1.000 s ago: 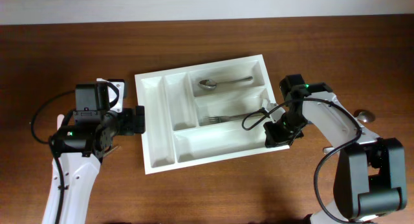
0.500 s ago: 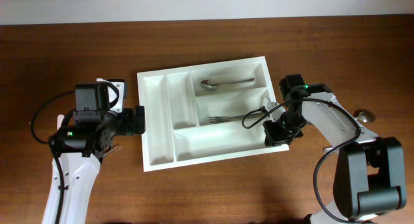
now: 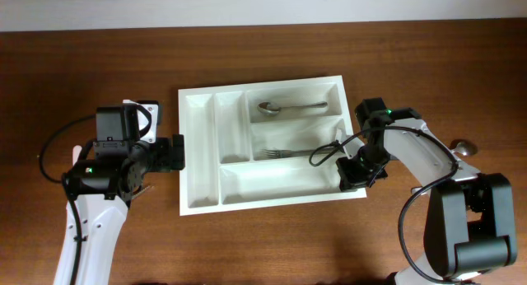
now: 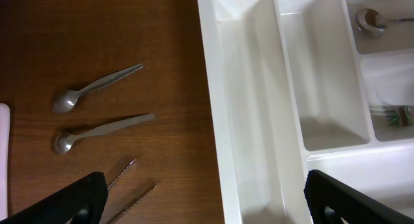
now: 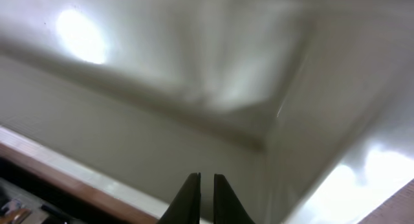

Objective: Pack container
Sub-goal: 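Move the right gripper back toward the remaining spoons on the right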

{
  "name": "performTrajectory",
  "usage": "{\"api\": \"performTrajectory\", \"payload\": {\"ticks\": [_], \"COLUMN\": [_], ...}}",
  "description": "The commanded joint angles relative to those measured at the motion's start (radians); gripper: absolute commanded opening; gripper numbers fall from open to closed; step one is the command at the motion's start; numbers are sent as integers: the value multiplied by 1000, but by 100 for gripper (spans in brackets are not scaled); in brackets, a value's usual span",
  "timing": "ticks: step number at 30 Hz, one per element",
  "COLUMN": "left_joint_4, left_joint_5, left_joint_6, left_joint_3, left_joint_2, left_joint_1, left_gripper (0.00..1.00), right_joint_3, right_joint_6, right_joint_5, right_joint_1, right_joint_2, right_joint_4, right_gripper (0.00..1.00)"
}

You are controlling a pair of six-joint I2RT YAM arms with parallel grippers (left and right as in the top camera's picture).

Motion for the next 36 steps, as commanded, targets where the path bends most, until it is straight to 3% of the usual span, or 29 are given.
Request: {"api": "performTrajectory", "payload": {"ticks": [1,5,15,17,18,20,24,30,36], "left_joint_4": [0,2,3,3,3,3,4,26,41], "left_joint_5": [11,11,11,11,11,11,11,11,11], "left_joint_6": [19,19,19,19,19,19,19,19,19], "left_joint_3": [23,23,23,23,23,23,23,23,23], "left_joint_2": [0,0,0,0,0,0,0,0,0], "left_joint_1": [-4,-4,-4,-4,-4,-4,-4,-4,-4], "left_gripper": [99,99,99,99,99,99,99,99,99], "right_joint_3": [13,114,574,646,664,681,661,606,388], "right_joint_6": [6,5,6,105,210,533,708,776,776], "right_joint_5": [11,11,12,55,109,242,243,240,256], "right_joint_1": [2,0,-80,-146,-185,-381,-593,-821,-904], "right_joint_2": [5,5,5,5,5,5,6,7,7], "right_joint_4": [84,112,-35,-44,-47,-107,-154,-161,-43], "right_gripper": [9,17,16,11,18,56,85,92,93]}}
